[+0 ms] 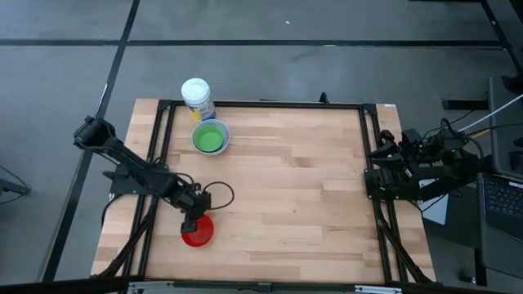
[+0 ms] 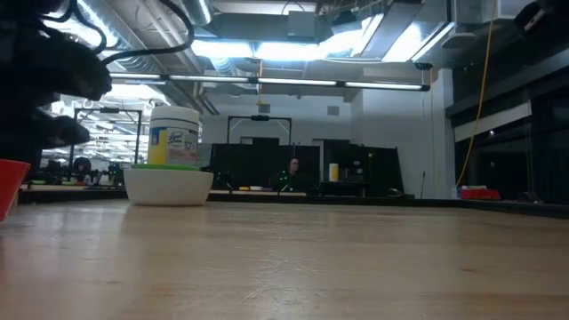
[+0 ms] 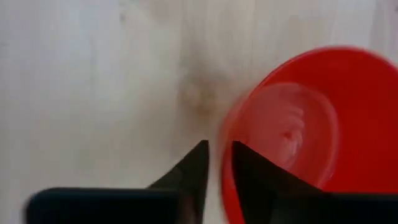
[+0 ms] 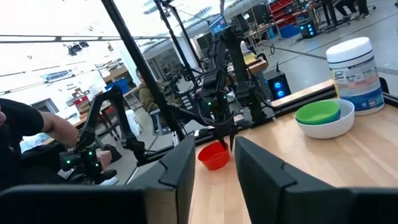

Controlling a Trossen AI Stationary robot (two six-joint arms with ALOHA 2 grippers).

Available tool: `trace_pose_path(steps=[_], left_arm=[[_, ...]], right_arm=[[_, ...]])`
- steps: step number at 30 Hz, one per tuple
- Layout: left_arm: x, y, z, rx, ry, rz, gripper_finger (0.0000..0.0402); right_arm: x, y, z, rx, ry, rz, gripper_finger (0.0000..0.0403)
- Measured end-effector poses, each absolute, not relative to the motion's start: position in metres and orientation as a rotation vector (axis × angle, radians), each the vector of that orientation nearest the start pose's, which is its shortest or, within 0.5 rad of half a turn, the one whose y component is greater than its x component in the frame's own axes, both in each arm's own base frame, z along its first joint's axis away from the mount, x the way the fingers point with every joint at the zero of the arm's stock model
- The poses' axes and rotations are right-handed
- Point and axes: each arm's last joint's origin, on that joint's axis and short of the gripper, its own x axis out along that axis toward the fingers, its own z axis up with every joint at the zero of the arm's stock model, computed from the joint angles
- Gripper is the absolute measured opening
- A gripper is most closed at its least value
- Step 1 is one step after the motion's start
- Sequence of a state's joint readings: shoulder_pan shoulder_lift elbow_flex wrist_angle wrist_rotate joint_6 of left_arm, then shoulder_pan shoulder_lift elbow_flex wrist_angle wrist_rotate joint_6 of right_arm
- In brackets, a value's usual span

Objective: Nest bowls inside each other
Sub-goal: Stack the red bowl on top of the green bowl

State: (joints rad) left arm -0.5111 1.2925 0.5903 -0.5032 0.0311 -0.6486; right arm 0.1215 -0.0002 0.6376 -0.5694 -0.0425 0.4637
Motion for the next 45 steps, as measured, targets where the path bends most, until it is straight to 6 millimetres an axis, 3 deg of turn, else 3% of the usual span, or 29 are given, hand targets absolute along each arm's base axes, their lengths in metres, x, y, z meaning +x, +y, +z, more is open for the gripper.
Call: trace_pose_path(steps=[3,8,13,18,23,31,33,41,45], left_arm=[[0.187,-0.102,0.154,-0.319,1.226,-0.029,0.0016],[0.201,-0.067,0.178,-0.396,0.919,0.267,0.0005],[0.185,-0.023,0.215,-0.384,0.584,0.634,0.0004],[0.163,0.004,0.228,-0.369,0.448,0.767,0.0003],[0.154,0.019,0.23,-0.342,0.472,0.759,0.0003],[0.148,0.046,0.236,-0.316,0.488,0.791,0.0002],[0.145,0.053,0.241,-0.32,0.492,0.808,0.0002],[0.124,0.078,0.256,-0.361,0.665,0.964,0.0002],[0.124,0.083,0.254,-0.38,0.695,0.935,0.0002]], right_arm=[[0.013,0.003,0.303,0.465,-0.02,0.174,0.0122],[0.014,0.001,0.292,0.459,0.076,0.069,0.0122],[0.013,-0.002,0.287,0.377,0.108,-0.013,0.0111],[0.003,-0.001,0.312,0.22,-0.053,0.072,0.0091],[-0.006,0.001,0.321,0.105,-0.084,0.178,0.0064],[0.028,0.009,0.285,-0.003,-0.019,0.324,0.0018],[0.031,0.01,0.284,-0.017,-0.038,0.341,0.0007],[0.032,0.012,0.29,0.096,-0.109,0.395,0.0024],[0.051,0.014,0.271,0.11,-0.157,0.416,0.0025]])
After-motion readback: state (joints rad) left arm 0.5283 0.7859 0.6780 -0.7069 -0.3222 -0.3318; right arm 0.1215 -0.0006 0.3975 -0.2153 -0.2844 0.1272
